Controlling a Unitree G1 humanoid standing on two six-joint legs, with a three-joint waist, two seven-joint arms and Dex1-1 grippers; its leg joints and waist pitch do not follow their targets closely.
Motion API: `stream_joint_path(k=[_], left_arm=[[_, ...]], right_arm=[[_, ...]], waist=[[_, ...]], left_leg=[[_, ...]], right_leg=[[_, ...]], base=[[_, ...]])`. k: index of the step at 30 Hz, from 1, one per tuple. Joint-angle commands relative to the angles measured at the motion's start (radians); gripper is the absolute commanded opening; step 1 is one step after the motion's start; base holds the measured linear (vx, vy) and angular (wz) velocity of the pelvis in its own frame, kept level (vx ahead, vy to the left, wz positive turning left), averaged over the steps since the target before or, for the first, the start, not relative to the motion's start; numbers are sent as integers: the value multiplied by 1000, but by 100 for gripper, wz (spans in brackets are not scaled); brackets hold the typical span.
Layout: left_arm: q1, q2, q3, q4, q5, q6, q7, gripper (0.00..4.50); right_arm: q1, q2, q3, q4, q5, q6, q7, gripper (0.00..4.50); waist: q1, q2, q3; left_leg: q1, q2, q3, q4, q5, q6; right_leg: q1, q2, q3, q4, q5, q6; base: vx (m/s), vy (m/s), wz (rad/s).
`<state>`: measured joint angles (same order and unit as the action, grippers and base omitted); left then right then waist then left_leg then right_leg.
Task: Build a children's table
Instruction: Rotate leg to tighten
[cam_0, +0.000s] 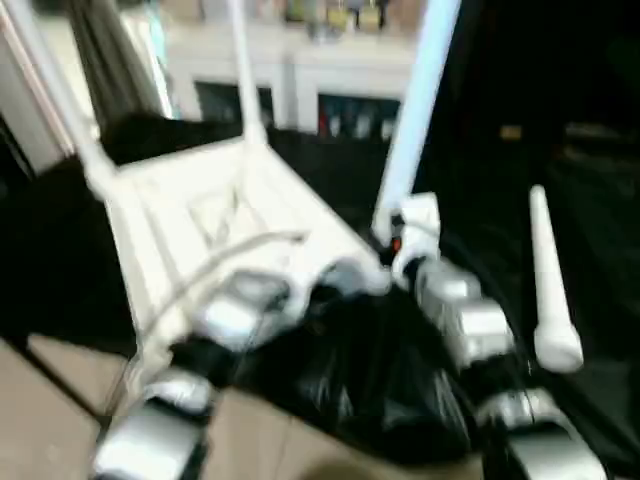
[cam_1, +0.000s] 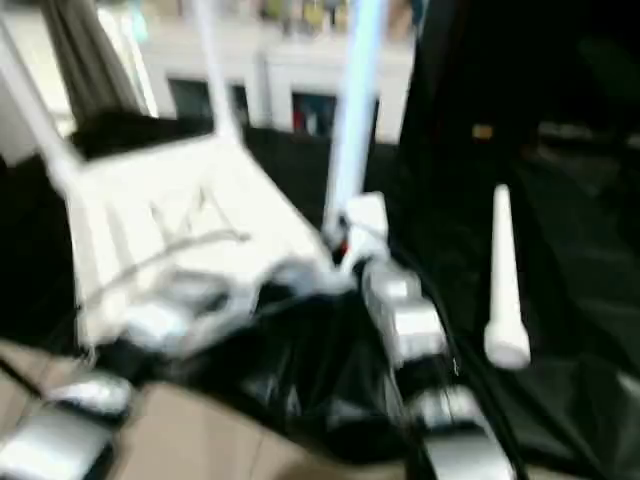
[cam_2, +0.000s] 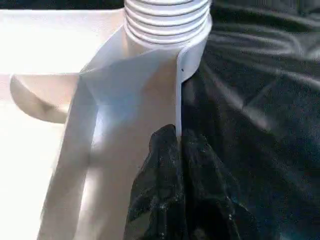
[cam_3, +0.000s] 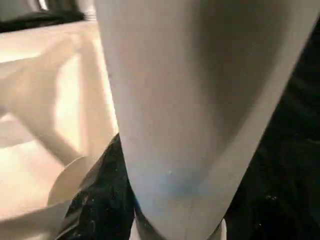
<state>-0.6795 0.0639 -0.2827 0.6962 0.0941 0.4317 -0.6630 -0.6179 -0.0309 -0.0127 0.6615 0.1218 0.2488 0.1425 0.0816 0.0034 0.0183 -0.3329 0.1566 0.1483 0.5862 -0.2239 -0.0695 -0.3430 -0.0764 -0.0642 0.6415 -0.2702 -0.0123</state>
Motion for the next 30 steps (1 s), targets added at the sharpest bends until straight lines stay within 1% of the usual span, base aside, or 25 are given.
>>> stream_joint_path(k=[1, 2, 3, 4, 5, 6, 7, 8, 10, 13, 14, 15, 16, 18, 20, 21, 22, 23, 25, 26, 27, 28, 29, 30], left_arm=[[-18, -43, -25, 44, 10, 24, 46, 0], [-22, -45, -23, 47, 12, 26, 52, 0], [-23, -46, -22, 49, 13, 27, 55, 0], [-27, -42, -22, 54, 16, 24, 56, 0], [-29, -39, -22, 56, 18, 23, 57, 0], [-31, -37, -21, 58, 23, 25, 57, 0], [-30, -35, -19, 58, 27, 28, 58, 0], [-29, -32, -18, 59, 30, 30, 60, 0], [-25, -27, -19, 60, 30, 29, 58, 0], [-25, -27, -18, 61, 29, 31, 59, 0], [-25, -27, -18, 61, 29, 31, 59, 0], [-25, -26, -17, 62, 28, 31, 56, 0], [-26, -26, -16, 63, 28, 28, 53, 0], [-25, -23, -17, 64, 27, 21, 44, 0], [-24, -20, -18, 62, 28, 18, 37, 0], [-20, -14, -21, 55, 29, 13, 28, 0], [-19, -11, -21, 52, 28, 12, 22, 0], [-15, -4, -26, 43, 28, 2, 6, 0], [-11, 4, -30, 34, 28, -2, -8, 0], [-9, 7, -33, 31, 29, -5, -14, 0], [-4, 16, -38, 23, 29, -10, -29, 0], [1, 27, -44, 13, 31, -12, -45, 0], [7, 39, -51, 5, 34, -24, -61, 0], [12, 49, -55, -3, 36, -23, -69, 0]], right_arm=[[52, 57, 22, 139, 19, 91, -9, 185], [48, 59, 19, 146, 18, 87, -11, 185], [45, 59, 18, 150, 17, 85, -12, 185], [41, 60, 20, 155, 15, 85, -11, 185], [39, 60, 22, 157, 13, 85, -10, 185], [35, 63, 18, 164, 8, 82, -11, 185], [31, 67, 13, 174, 4, 78, -12, 185], [25, 70, 8, 186, -1, 74, -12, 185], [21, 71, 5, 198, -4, 68, -8, 185], [14, 72, 15, 204, -10, 39, 18, 185], [13, 72, 15, 204, -10, 38, 20, 185], [14, 78, 5, 190, 7, 27, 51, 185], [14, 78, 0, 185, 9, 23, 50, 220], [14, 75, -2, 177, 11, 17, 59, 255], [10, 75, -9, 177, 13, 9, 64, 257], [9, 73, -18, 165, 23, -3, 78, 263], [10, 71, -18, 154, 27, -8, 88, 277], [13, 66, -17, 129, 31, -12, 102, 300], [17, 60, -13, 103, 37, -16, 129, 306], [19, 57, -11, 93, 39, -17, 136, 323], [23, 50, -8, 70, 43, -18, 158, 323], [30, 39, -5, 41, 47, -17, 184, 342], [36, 29, -3, 17, 49, -16, 202, 348], [42, 19, 2, -5, 52, -15, 228, 357]], waist=[[-9, 14, -7], [-9, 11, -6], [-8, 9, -8], [-9, 7, -12], [-8, 9, -13], [-8, 8, -14], [-8, 10, -13], [-10, 10, -12], [-14, 8, -12], [-17, 7, -11], [-18, 7, -11], [-19, 6, -10], [-19, 7, -10], [-19, 6, -9], [-19, 6, -9], [-19, 5, -11], [-18, 6, -9], [-20, 3, -8], [-19, 2, -8], [-17, 3, -8], [-15, 3, -9], [-15, 4, -8], [-14, 3, -17], [-13, 5, -19]], left_leg=[[-2, 71, -26, -95, -314, -9], [2, 75, -31, -99, -352, -20], [-1, 77, -34, -104, -354, -25], [-4, 77, -33, -106, -333, -23], [-4, 77, -32, -108, -318, -21], [-4, 80, -30, -109, -291, -15], [-5, 81, -30, -110, -284, -13], [-5, 81, -29, -112, -293, -14], [-5, 80, -29, -112, -307, -18], [-4, 80, -27, -111, -305, -12], [-5, 80, -27, -111, -302, -8], [-6, 80, -26, -112, -300, -3], [-7, 81, -26, -112, -297, 0], [-6, 81, -26, -113, -296, 6], [-7, 81, -26, -114, -294, 10], [-9, 83, -25, -114, -278, 11], [-11, 83, -26, -116, -277, 12], [-12, 84, -26, -117, -273, 15], [-10, 82, -24, -115, -267, 22], [-12, 81, -22, -113, -248, 32], [-14, 82, -21, -113, -215, 40], [-15, 82, -21, -113, -204, 43], [-19, 83, -18, -105, -130, 64], [-19, 84, -17, -103, -101, 70]], right_leg=[[0, -87, 66, -125, -330, -178], [-2, -90, 67, -132, -382, -151], [1, -91, 67, -133, -375, -137], [6, -90, 66, -131, -331, -134], [6, -90, 65, -131, -307, -136], [7, -90, 65, -129, -259, -143], [9, -91, 64, -128, -244, -149], [9, -91, 63, -130, -249, -155], [8, -94, 63, -133, -272, -155], [5, -96, 66, -137, -277, -156], [6, -96, 66, -138, -283, -156], [6, -96, 66, -139, -288, -155], [6, -97, 66, -140, -289, -154], [6, -96, 66, -141, -294, -154], [5, -98, 67, -144, -311, -152], [6, -99, 67, -143, -299, -155], [8, -99, 66, -143, -298, -155], [9, -97, 65, -142, -296, -153], [8, -98, 66, -142, -302, -156], [9, -100, 68, -145, -311, -154], [11, -102, 68, -145, -297, -156], [11, -100, 68, -144, -285, -156], [18, -97, 66, -132, -176, -168], [17, -97, 65, -127, -123, -177]], base=[[0, 0, 0], [0, 0, 0], [0, 0, 0], [0, 0, 0], [0, 0, 0], [0, 0, 0], [0, 0, 0], [0, 0, 0], [0, 0, 0], [0, 0, 0], [0, 0, 0], [0, 0, 0], [0, 0, 0], [0, 0, 0], [0, 0, 0], [0, 0, 0], [0, 0, 0], [0, 0, 0], [0, 0, 0], [0, 0, 0], [0, 0, 0], [0, 0, 0], [0, 0, 0], [0, 0, 0]])
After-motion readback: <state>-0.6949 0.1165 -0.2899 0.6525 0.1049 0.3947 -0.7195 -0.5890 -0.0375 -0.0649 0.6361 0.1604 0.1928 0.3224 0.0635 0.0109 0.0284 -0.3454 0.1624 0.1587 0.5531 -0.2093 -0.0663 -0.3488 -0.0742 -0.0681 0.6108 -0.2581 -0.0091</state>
